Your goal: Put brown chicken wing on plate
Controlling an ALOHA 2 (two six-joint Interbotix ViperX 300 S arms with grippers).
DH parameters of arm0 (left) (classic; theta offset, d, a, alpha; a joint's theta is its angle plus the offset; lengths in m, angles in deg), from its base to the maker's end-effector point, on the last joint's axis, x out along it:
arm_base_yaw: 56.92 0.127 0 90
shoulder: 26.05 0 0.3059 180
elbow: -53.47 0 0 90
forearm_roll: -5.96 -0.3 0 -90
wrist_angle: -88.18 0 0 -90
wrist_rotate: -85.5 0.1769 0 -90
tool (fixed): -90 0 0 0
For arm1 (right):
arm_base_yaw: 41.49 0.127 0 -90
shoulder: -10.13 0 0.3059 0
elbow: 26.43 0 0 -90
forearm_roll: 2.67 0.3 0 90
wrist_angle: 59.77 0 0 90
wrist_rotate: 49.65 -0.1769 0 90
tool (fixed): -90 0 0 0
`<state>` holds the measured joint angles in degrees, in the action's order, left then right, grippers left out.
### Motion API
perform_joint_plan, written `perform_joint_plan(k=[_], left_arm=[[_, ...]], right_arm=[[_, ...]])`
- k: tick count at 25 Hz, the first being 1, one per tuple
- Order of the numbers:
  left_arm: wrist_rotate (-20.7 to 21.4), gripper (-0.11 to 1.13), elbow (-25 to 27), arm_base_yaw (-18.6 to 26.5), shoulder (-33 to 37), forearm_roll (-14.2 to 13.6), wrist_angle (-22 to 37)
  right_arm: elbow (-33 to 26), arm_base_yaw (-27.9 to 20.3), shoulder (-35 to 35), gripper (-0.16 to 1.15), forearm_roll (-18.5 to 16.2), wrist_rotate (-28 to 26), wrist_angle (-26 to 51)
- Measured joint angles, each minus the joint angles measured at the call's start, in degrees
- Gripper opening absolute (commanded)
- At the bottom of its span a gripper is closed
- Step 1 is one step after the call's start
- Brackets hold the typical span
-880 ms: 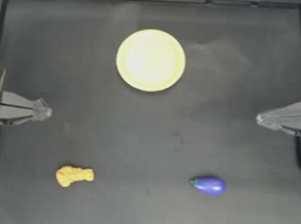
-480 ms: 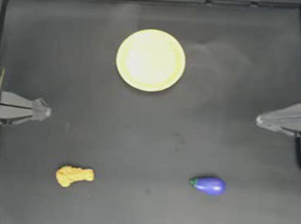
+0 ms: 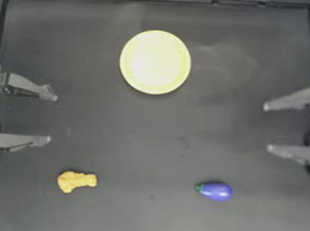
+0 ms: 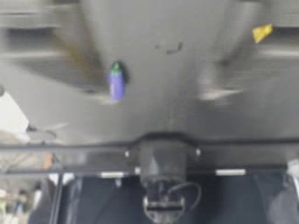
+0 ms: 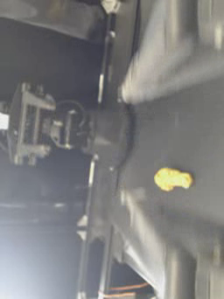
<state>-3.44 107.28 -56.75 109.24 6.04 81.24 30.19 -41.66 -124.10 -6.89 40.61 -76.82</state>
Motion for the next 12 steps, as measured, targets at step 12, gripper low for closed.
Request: perform_joint_plan(k=[12], left_arm=[[-4.66,1.03,-10.28,0.35,-3.96,0.0,29.88]], right_arm=[[0.0,-0.35,0.0,0.99,1.32,-0.18,0.35]])
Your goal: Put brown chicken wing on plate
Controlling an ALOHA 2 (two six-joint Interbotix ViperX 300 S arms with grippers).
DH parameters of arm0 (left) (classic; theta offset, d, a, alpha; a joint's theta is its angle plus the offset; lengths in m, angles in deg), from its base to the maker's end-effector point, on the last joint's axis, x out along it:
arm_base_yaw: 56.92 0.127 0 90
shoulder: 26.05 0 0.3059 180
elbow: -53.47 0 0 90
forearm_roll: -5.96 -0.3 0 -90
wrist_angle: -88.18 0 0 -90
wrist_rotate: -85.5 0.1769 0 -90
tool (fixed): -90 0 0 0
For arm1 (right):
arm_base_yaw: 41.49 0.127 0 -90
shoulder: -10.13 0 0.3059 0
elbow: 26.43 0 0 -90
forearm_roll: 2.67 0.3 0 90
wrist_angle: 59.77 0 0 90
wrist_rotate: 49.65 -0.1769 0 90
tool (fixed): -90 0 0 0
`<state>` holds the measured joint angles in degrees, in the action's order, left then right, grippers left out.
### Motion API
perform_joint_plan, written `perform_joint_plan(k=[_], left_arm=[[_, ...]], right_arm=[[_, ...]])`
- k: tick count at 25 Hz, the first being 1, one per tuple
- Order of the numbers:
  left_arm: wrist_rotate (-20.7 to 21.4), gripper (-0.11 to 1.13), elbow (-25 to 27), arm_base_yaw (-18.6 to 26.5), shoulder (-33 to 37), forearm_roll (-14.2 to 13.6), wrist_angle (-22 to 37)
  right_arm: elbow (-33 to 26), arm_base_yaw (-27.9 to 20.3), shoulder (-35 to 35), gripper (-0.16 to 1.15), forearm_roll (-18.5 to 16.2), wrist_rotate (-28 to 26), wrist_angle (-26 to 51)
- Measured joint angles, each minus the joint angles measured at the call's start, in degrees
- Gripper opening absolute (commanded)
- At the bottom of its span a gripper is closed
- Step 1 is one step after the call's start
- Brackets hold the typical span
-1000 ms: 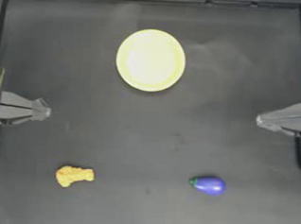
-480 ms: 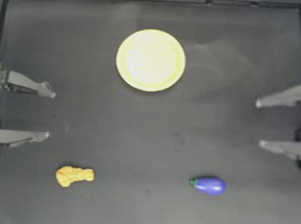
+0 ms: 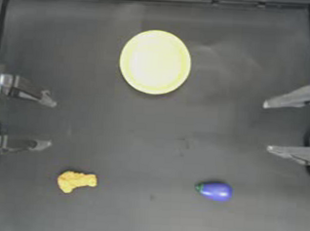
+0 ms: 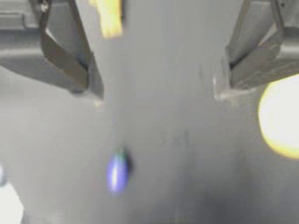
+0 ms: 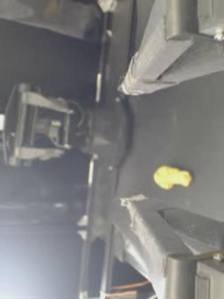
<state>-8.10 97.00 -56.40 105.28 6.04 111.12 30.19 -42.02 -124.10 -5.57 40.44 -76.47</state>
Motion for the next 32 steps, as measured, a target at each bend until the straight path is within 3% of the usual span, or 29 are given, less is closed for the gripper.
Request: perform_joint_plan(k=[4,7,18,27,32], left_arm=[[-4.31,1.03,-1.41,-0.18,-6.24,-0.09,7.38],[-5.36,1.03,-2.37,-1.41,-10.46,-0.35,9.76],[-9.4,1.03,-5.8,-5.45,-21.88,-1.05,13.8],[-17.75,1.03,-6.5,-9.4,-29.18,-5.36,13.89],[-20.65,1.03,-7.12,-11.6,-31.82,-5.89,13.89]], right_arm=[[0.0,-0.35,0.0,0.99,0.35,0.0,0.18],[0.09,-0.53,0.0,0.99,0.79,0.0,0.26],[2.02,-0.88,-3.25,0.99,2.02,-0.09,0.44],[2.11,-0.88,-3.52,0.99,2.02,-0.09,3.16],[2.11,-0.88,-3.52,0.99,2.02,-0.09,3.25]])
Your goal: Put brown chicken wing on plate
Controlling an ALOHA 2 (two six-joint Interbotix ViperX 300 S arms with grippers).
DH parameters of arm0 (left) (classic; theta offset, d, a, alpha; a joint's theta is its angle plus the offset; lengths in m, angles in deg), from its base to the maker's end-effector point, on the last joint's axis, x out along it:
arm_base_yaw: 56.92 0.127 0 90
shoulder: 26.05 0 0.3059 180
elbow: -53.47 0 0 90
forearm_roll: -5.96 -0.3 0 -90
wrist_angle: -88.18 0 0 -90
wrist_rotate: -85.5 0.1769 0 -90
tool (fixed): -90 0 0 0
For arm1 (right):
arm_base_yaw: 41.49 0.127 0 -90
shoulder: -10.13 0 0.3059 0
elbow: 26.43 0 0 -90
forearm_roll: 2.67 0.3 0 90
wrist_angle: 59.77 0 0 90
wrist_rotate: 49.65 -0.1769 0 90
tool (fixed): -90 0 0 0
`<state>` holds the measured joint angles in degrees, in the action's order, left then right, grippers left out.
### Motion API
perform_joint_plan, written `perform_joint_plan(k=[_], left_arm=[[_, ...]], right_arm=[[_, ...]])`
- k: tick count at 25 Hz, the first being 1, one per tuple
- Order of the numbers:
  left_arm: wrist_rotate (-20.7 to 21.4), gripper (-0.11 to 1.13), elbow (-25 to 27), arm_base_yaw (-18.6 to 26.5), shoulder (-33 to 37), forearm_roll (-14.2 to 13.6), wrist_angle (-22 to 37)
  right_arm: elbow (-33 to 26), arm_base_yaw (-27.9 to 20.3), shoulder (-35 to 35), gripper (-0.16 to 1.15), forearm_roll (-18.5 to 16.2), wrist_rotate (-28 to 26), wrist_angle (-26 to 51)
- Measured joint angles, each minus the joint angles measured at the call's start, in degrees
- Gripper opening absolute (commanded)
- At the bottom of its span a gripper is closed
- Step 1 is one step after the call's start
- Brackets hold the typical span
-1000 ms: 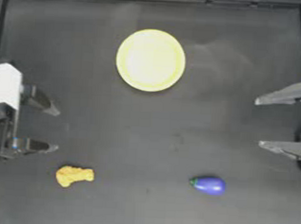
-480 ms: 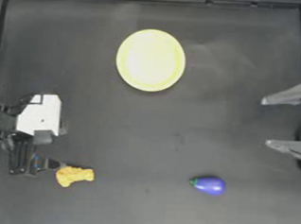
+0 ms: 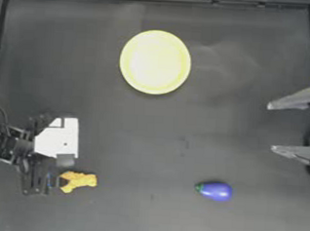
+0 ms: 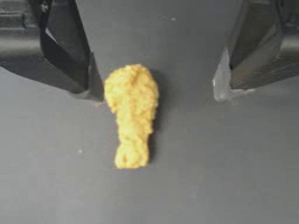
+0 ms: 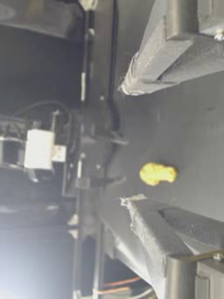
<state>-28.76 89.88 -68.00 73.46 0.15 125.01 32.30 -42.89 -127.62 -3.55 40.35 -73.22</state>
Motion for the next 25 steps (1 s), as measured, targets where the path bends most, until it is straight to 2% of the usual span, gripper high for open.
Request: perform_joint_plan(k=[7,25], left_arm=[[-0.97,1.03,-0.09,-1.41,-4.57,0.09,-0.97],[-1.05,1.03,-0.44,-2.81,-15.29,3.16,-7.47]], right_arm=[[-0.09,0.0,0.0,0.99,0.0,-0.18,-0.09],[-0.62,-0.09,1.49,0.99,0.0,-0.26,0.0]])
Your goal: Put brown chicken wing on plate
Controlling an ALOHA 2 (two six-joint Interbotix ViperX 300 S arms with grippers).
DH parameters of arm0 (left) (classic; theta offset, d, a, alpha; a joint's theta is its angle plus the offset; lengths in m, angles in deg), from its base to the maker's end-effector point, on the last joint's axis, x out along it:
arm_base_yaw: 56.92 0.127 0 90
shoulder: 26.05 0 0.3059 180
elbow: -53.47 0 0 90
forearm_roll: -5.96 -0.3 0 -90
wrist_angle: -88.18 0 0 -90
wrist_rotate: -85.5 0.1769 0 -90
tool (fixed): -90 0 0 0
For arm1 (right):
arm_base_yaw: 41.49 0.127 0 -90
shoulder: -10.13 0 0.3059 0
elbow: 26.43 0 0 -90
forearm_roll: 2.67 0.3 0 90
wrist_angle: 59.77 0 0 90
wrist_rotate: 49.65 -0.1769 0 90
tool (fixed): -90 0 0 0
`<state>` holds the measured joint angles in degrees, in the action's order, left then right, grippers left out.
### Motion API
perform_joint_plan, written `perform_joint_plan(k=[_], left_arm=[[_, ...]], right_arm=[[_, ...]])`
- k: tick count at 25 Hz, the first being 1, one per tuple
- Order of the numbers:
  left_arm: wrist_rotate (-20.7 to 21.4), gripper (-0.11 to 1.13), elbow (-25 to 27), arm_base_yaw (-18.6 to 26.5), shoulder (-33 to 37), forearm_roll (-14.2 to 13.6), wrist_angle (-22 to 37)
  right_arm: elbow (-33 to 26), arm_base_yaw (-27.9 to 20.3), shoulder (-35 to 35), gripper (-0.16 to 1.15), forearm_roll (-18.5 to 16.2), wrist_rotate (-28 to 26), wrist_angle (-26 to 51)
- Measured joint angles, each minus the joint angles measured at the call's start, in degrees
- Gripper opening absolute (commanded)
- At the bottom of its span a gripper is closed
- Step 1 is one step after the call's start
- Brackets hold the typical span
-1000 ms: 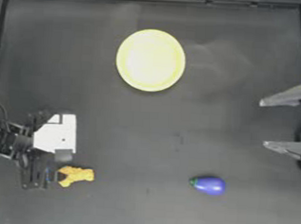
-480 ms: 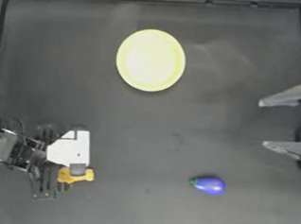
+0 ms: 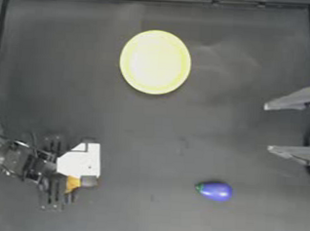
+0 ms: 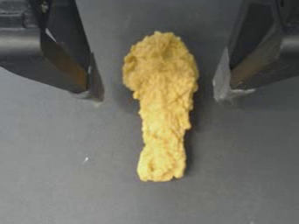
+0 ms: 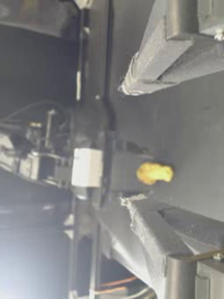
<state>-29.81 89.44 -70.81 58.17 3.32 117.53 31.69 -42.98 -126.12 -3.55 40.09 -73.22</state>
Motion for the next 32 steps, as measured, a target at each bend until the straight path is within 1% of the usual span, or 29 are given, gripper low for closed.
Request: perform_joint_plan(k=[3,5,6,7,8,9,10,11,12,13,15,18,20,23,26,28,32], left_arm=[[0.09,1.01,0.09,0.0,-1.14,0.44,-0.09],[0.0,0.95,0.09,0.0,-1.76,0.7,-0.09],[0.09,0.87,0.0,0.0,-2.02,0.88,-0.09],[0.0,0.77,0.0,0.0,-2.11,0.88,0.0],[0.09,0.63,-0.18,0.0,-2.11,0.88,0.0],[0.0,0.44,-0.26,0.0,-2.11,0.97,0.0],[0.0,0.3,-0.44,0.0,-2.11,1.05,0.18],[0.0,0.2,-0.53,0.0,-2.11,1.05,0.18],[0.09,0.16,-0.7,-0.09,-2.11,1.14,0.35],[0.09,0.17,-0.88,-0.18,-2.11,1.14,0.44],[0.18,0.23,-1.14,-0.18,-2.11,1.14,0.53],[0.44,0.25,-1.85,0.09,-1.76,0.44,0.62],[0.53,0.25,-2.2,0.79,-0.7,-0.97,0.62],[0.97,0.25,-2.64,3.08,2.55,-4.13,0.7],[1.32,0.26,-3.08,7.12,5.98,-8.0,1.49],[3.08,0.26,-3.6,10.55,8.0,-9.84,2.55],[9.58,0.26,-5.45,16.96,9.93,-10.37,3.34]], right_arm=[[0.0,0.09,0.0,0.99,0.0,-0.09,-0.09],[0.0,0.0,0.0,0.99,0.0,-0.09,-0.18],[0.0,0.0,0.0,0.99,0.0,-0.09,-0.18],[0.09,0.0,0.0,0.99,0.0,0.0,-0.18],[0.0,0.09,0.0,0.99,0.0,-0.09,-0.18],[0.0,0.09,0.09,0.99,0.0,-0.09,-0.26],[0.0,0.0,0.09,0.99,0.0,-0.09,-0.26],[0.0,0.09,0.09,0.99,0.0,-0.09,-0.26],[0.0,0.0,0.0,0.99,0.0,-0.09,-0.26],[0.0,0.0,0.0,0.99,0.0,-0.18,-0.35],[0.0,0.0,0.0,0.99,0.0,-0.18,-0.35],[0.0,0.0,0.09,0.99,0.0,-0.18,-0.35],[0.0,0.0,0.53,0.99,0.0,-0.18,-0.35],[0.0,0.09,1.05,0.99,0.0,-0.18,-0.35],[0.0,0.09,1.23,0.99,0.0,-0.18,-0.35],[0.0,0.0,1.23,0.99,0.0,-0.26,-0.26],[0.0,0.09,1.49,0.99,0.0,-0.26,-0.35]])
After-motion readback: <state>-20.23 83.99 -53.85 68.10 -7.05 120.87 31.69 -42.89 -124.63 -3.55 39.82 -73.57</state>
